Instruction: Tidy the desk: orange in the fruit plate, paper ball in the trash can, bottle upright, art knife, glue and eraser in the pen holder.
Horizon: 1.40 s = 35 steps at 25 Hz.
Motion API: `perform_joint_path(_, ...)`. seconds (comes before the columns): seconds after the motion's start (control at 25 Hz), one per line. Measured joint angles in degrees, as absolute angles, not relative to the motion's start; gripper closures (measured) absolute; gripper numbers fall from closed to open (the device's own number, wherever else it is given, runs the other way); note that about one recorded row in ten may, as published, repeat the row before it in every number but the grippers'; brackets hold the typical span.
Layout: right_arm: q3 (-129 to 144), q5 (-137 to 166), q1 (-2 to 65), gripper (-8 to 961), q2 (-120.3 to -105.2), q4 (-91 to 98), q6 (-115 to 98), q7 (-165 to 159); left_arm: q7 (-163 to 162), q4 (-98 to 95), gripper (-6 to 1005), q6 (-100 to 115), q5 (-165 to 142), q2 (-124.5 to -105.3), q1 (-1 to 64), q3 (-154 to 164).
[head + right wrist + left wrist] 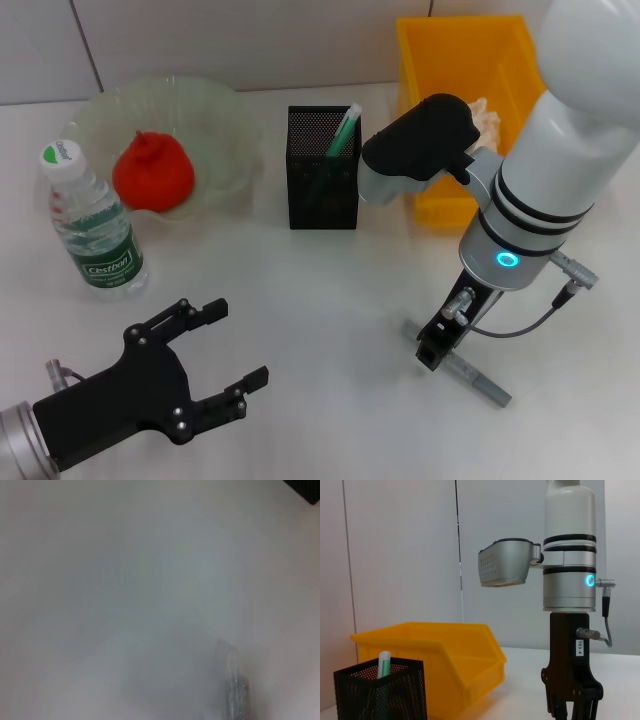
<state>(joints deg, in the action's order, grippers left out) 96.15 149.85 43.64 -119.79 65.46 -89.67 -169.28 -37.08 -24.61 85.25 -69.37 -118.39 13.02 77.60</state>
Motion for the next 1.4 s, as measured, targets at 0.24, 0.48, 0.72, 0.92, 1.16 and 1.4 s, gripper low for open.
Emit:
perform_joint_path(0.24,96.1,149.8,43.5,583,-119.76,65.2,-89.3,-169.3,-37.1,-24.6,184,85.3,-69.5,-118.39,13.1,77.6)
perform_joint_path(0.48,96.1,149.9,43.7,590,-119.71,64.1,-89.1,-169.3,-37.1,-24.6,184,85.3,-69.5,-118.39,13.1,77.6)
perform_joint_path(0.72,96.4,149.8,43.6,626,-119.70,64.0,-89.0,-168.9,-37.1,-24.6,184,85.3,-69.5,-118.39,13.1,77.6)
perform_joint_path(0.92,96.3,149.8,43.5,799,-119.70,64.1,-89.0,-168.8,-37.2,-24.6,185,85.3,-69.5,-118.39,13.1,77.6)
perform_joint_path(1.16,96.1,149.8,43.2,809,-119.63,64.1,-89.0,-168.6,-37.2,-24.6,185,85.3,-69.5,-118.38,13.1,77.6)
perform_joint_path(1.4,92.9,148.5,41.9,818,-119.48,66.4,-88.7,-167.5,-37.3,-24.6,185,85.3,-69.5,-118.31,13.3,77.6)
